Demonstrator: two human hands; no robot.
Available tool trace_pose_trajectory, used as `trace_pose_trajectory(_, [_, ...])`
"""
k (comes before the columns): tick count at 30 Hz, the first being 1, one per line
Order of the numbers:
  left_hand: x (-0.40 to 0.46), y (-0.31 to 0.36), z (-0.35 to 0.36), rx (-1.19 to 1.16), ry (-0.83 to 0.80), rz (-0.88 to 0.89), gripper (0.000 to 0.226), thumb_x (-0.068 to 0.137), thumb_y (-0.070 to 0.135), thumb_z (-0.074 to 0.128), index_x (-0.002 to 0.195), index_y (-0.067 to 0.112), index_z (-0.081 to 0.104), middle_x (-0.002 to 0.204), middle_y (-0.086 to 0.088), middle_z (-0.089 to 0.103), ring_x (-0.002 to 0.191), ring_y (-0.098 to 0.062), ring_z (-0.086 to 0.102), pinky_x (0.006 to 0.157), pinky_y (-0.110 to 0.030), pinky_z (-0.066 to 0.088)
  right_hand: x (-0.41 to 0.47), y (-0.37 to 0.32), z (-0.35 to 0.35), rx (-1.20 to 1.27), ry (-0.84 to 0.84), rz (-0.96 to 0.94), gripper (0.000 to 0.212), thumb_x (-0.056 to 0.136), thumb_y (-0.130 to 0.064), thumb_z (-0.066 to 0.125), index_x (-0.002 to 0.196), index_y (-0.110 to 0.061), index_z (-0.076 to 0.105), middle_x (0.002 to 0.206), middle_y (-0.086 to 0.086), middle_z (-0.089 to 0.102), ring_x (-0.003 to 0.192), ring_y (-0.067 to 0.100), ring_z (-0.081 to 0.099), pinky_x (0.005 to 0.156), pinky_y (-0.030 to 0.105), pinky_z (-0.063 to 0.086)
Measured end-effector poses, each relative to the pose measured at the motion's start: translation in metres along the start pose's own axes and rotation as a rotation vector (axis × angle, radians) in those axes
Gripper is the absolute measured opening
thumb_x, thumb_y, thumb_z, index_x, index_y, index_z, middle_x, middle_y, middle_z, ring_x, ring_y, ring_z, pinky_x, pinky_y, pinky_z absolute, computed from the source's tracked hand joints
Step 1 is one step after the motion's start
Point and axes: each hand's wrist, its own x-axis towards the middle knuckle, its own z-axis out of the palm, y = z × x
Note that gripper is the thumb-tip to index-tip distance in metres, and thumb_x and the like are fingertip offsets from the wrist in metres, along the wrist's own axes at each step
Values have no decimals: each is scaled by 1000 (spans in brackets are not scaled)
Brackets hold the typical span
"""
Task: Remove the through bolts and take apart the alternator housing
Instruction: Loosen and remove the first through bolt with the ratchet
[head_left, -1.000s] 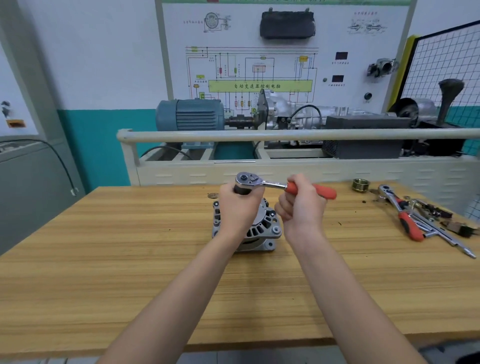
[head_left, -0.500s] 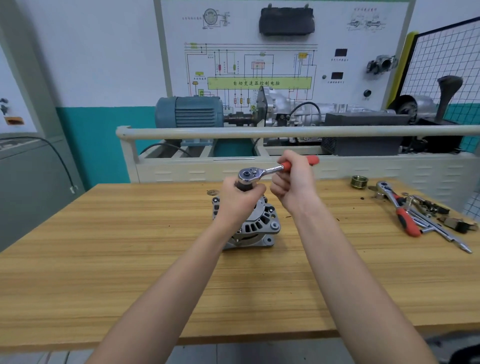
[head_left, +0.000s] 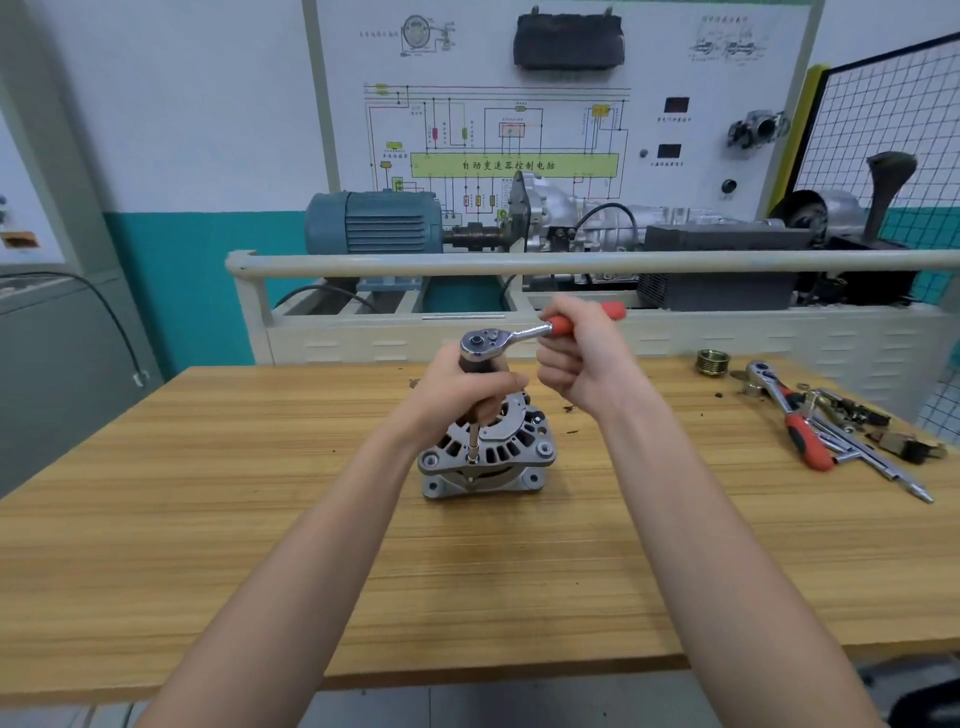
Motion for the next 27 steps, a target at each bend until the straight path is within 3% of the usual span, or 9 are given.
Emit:
trace_pose_trajectory(4, [4, 2, 8, -21, 16, -25, 38, 78, 11, 64, 47, 20, 43, 43, 3, 34, 40, -14, 27, 41, -20, 26, 14, -11, 0, -85, -114, 90, 47, 85, -11, 47, 42, -21, 33, 38, -8, 19, 31, 6, 13, 30, 16, 12])
trace_pose_trajectory(7, [6, -3, 16, -3, 223, -20, 40, 82, 0, 61, 52, 16, 40, 42, 6, 34, 38, -10, 28, 41, -20, 26, 4, 4, 2, 59, 59, -14, 39, 82, -8, 50, 50, -21, 30, 40, -7, 20, 34, 8, 14, 33, 17, 14])
trace_pose_trajectory(10, [8, -7, 28, -37, 465, -13, 39, 81, -4, 59, 56, 16, 38, 44, 9, 35, 40, -7, 29, 40, -20, 25, -18, 32, 3, 221, 259, -192, 43, 81, -6, 53, 46, -21, 34, 39, -8, 23, 34, 8, 17, 34, 17, 16])
trace_pose_trajectory(14, [7, -7, 43, -61, 614, 23, 46, 79, -6, 60, 51, 19, 36, 39, 15, 34, 40, -2, 25, 40, -18, 23, -41, 54, 10, 356, 344, -355, 39, 84, -3, 52, 53, -19, 36, 37, -10, 25, 33, 7, 18, 35, 16, 17])
trace_pose_trajectory(16, [4, -6, 38, -30, 546, 11, 41, 79, -7, 60, 54, 16, 38, 43, 12, 35, 40, -3, 27, 40, -18, 24, -40, 49, 9, 340, 327, -330, 40, 83, -3, 52, 51, -19, 37, 37, -9, 25, 33, 8, 19, 35, 16, 17])
trace_pose_trajectory(19, [-3, -2, 16, 66, 220, 1, 30, 82, -5, 62, 59, 7, 46, 49, -2, 40, 42, -11, 36, 44, -21, 33, -23, 26, 1, 195, 215, -171, 51, 82, -5, 53, 37, -24, 37, 38, -9, 24, 33, 8, 18, 34, 17, 17])
trace_pose_trajectory(22, [-4, 4, 3, 67, 0, 3, 37, 85, -4, 61, 54, 10, 45, 46, -4, 42, 41, -18, 38, 45, -26, 36, -1, 2, -3, 18, 25, -21, 44, 82, -6, 49, 44, -21, 31, 39, -7, 19, 32, 7, 14, 32, 15, 14])
trace_pose_trajectory(25, [0, 4, 6, -14, -26, -13, 43, 86, -7, 58, 52, 12, 41, 45, -1, 36, 41, -15, 30, 42, -23, 27, 14, -10, 1, -82, -123, 46, 50, 85, -9, 44, 38, -21, 31, 35, -8, 17, 30, 6, 12, 31, 15, 11])
trace_pose_trajectory(27, [1, 0, 12, -27, 66, -19, 43, 85, -6, 59, 52, 14, 40, 44, 2, 34, 40, -12, 28, 42, -21, 25, 16, -7, 3, -21, -87, 30, 48, 84, -8, 44, 40, -21, 30, 36, -8, 17, 31, 7, 12, 32, 16, 11])
